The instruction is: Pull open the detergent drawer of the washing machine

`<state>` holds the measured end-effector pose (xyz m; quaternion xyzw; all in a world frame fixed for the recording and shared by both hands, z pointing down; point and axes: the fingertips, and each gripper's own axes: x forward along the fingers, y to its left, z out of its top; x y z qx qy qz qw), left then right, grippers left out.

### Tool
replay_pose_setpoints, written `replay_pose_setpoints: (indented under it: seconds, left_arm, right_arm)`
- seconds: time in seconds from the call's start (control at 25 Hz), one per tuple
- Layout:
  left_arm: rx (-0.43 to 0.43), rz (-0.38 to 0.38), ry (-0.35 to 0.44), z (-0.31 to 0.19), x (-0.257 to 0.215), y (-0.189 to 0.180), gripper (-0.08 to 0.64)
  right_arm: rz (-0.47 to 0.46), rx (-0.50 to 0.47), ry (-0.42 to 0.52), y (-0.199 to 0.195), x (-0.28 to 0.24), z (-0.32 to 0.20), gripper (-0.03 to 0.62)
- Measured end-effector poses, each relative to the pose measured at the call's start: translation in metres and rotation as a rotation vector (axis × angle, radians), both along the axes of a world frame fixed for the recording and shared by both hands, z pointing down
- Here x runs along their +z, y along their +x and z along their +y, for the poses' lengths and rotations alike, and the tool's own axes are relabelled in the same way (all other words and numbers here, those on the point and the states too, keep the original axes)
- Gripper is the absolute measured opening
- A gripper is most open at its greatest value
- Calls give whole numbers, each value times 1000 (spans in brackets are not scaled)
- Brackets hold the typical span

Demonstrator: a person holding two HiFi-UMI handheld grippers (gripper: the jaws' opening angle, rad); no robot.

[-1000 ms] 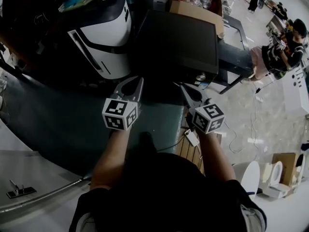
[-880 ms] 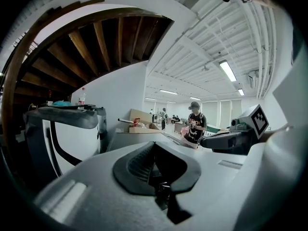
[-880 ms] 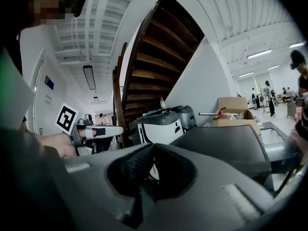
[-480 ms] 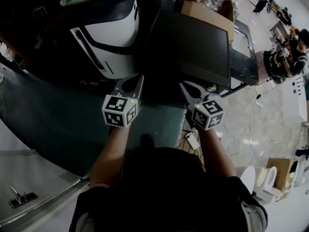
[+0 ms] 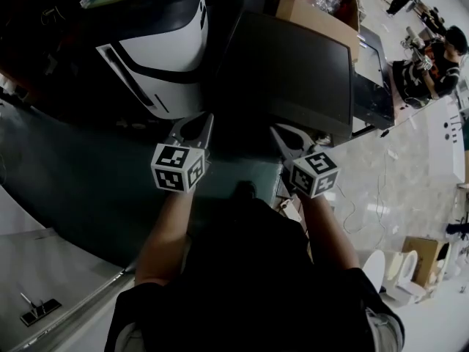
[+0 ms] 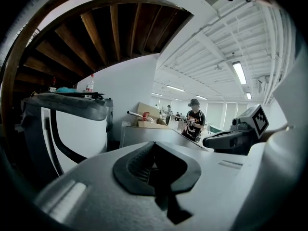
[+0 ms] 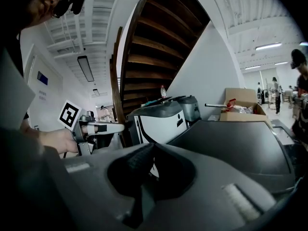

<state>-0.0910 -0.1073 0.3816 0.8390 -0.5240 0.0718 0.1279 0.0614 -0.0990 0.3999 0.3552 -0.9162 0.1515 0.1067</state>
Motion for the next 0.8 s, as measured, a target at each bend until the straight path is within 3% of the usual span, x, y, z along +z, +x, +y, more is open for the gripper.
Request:
replay_pose_setpoints:
  seconds: [0.56, 0.8]
  left_arm:
    - [-62, -68, -60, -115, 15, 24, 11]
    - [-98, -85, -109, -135, 35, 7, 11]
  right_arm:
    - [-71, -53, -54, 32, 22, -127, 3]
    - [-89, -91, -125, 14, 52, -145, 3]
